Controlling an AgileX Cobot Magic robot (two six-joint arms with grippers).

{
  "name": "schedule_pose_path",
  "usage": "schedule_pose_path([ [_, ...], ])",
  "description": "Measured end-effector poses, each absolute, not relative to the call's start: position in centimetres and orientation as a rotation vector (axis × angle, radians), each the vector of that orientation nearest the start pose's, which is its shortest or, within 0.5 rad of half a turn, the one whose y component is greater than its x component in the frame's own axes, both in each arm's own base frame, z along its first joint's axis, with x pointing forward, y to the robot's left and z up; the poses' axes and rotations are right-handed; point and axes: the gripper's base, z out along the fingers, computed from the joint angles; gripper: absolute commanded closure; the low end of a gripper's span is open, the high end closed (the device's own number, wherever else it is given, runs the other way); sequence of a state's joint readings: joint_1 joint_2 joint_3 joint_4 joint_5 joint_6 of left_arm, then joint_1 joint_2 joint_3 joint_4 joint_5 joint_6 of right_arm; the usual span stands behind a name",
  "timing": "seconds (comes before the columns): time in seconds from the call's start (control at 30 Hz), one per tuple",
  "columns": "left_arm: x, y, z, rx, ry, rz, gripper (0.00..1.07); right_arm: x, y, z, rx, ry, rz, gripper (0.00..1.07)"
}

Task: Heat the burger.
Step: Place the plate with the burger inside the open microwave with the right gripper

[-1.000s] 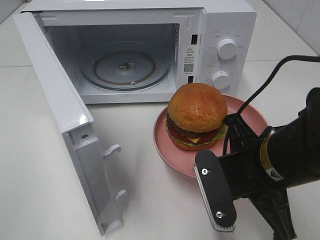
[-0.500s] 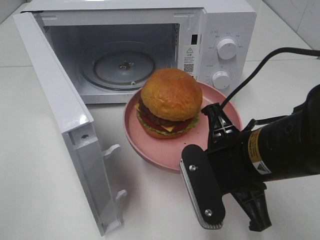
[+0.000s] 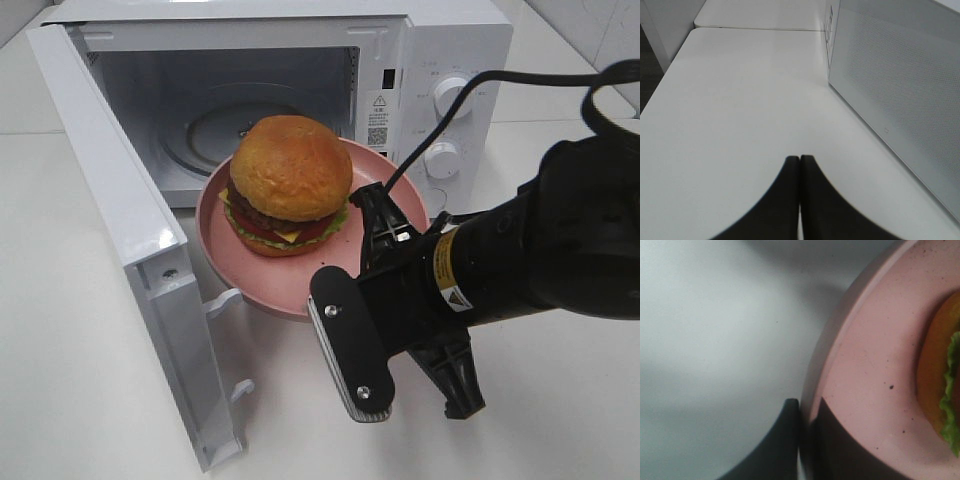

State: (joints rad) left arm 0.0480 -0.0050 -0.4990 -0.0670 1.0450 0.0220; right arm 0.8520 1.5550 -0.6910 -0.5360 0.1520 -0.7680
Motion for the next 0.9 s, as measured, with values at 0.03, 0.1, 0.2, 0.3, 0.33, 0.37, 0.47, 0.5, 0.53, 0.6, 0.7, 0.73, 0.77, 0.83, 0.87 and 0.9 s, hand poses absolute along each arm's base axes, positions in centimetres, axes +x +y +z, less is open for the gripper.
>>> schedule_pose_path([
  [0.03, -0.5, -0.6, 27.8, -0.024, 2.023, -0.036, 1.07, 19.5, 21.2, 17.4, -2.185, 1.209, -0.288, 1.07],
  [0.1, -0.5, -0.6, 27.8, -0.024, 2.023, -0.036, 1.07, 20.0, 21.8, 17.4, -2.191, 1.192, -0.294, 1.07],
  [0.2, -0.5, -0.6, 27.8, -0.024, 2.023, -0.036, 1.07, 21.0, 22.2, 17.2, -2.199, 1.183, -0.311, 1.07],
  [0.3, -0.5, -0.6, 27.8, -0.024, 2.023, -0.036, 1.07, 22.2, 22.1, 17.2, -2.188, 1.189, -0.331, 1.07],
  [0.33, -0.5, -0.6, 27.8, -0.024, 2.023, -0.036, 1.07, 22.8, 21.9, 17.2, -2.185, 1.189, -0.347, 1.07],
  [0.37, -0.5, -0.6, 27.8, -0.024, 2.023, -0.036, 1.07, 22.8, 21.9, 17.2, -2.185, 1.189, -0.347, 1.07],
  [0.47, -0.5, -0.6, 27.8, -0.024, 2.023, -0.036, 1.07, 23.5, 21.9, 17.2, -2.195, 1.178, -0.367, 1.07],
  [0.5, -0.5, -0.6, 27.8, -0.024, 2.023, -0.036, 1.07, 23.7, 22.0, 17.1, -2.208, 1.165, -0.374, 1.07],
  [0.53, -0.5, -0.6, 27.8, -0.024, 2.023, -0.036, 1.07, 23.7, 22.0, 17.1, -2.208, 1.165, -0.374, 1.07],
  [0.6, -0.5, -0.6, 27.8, -0.024, 2.023, -0.036, 1.07, 24.1, 22.5, 17.0, -2.215, 1.153, -0.379, 1.07],
  [0.7, -0.5, -0.6, 27.8, -0.024, 2.023, -0.036, 1.07, 24.5, 22.8, 16.9, -2.229, 1.146, -0.383, 1.07],
  [0.73, -0.5, -0.6, 27.8, -0.024, 2.023, -0.036, 1.07, 24.5, 22.8, 16.9, -2.229, 1.146, -0.383, 1.07],
  [0.77, -0.5, -0.6, 27.8, -0.024, 2.023, -0.036, 1.07, 24.8, 23.0, 16.9, -2.242, 1.147, -0.385, 1.07],
  [0.83, -0.5, -0.6, 27.8, -0.024, 2.023, -0.036, 1.07, 24.9, 23.1, 16.9, -2.248, 1.143, -0.386, 1.07],
  [0.87, -0.5, -0.6, 27.8, -0.024, 2.023, -0.036, 1.07, 25.3, 23.2, 17.0, -2.262, 1.144, -0.392, 1.07],
  [0.9, -0.5, -0.6, 27.8, -0.024, 2.023, -0.036, 1.07, 25.3, 23.2, 17.0, -2.262, 1.144, -0.392, 1.07],
])
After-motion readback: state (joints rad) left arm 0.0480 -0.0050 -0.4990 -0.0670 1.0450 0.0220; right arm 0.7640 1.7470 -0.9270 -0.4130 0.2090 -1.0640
